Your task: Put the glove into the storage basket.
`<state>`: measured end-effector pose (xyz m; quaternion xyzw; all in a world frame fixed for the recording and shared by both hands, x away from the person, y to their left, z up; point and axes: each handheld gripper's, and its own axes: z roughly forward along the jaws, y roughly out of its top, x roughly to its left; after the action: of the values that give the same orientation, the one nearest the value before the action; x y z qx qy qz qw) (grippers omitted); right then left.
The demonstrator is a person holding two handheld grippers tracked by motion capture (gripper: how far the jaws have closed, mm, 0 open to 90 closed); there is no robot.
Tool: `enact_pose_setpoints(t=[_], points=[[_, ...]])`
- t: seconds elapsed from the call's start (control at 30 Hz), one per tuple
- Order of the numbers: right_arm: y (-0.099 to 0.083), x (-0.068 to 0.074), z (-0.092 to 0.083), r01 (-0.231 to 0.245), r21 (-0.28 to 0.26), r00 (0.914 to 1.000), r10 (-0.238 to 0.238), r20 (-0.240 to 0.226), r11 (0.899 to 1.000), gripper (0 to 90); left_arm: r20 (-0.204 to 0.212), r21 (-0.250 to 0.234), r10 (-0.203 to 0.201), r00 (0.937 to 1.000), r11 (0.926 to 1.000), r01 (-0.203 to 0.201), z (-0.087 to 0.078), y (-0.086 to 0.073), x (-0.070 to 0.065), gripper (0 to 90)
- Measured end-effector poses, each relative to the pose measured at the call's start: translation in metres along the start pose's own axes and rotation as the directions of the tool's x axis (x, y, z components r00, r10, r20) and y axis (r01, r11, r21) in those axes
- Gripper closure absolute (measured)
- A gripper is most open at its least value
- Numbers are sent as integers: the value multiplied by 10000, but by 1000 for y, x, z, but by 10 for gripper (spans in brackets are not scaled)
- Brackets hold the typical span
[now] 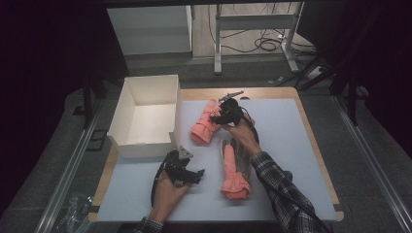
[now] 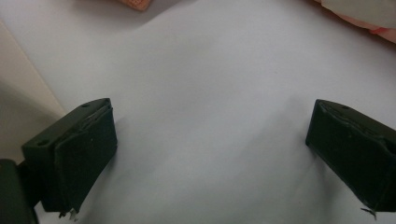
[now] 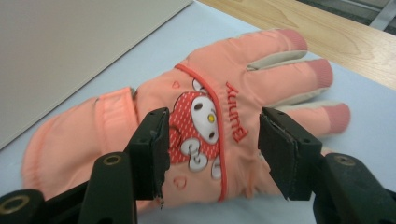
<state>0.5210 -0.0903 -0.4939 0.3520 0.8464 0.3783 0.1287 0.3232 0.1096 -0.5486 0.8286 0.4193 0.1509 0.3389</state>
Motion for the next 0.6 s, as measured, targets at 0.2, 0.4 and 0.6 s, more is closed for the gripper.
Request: enact_pose_setpoints(t=[0.2,0.4,0.6], points=[[3,3,18,36,357,9999,-41,140,9994,403,-1,1,-6,10000,10000,6,0,0,0,20],[2,4,25,100,750,9999,-91,-126,9971,589,-3,4,11,10000,10000,-11,0,0,0,20],[0,5,23,-99,795,9994,125,-327,9968,832,-5,3,14,10000,10000,-14,0,0,0,20]])
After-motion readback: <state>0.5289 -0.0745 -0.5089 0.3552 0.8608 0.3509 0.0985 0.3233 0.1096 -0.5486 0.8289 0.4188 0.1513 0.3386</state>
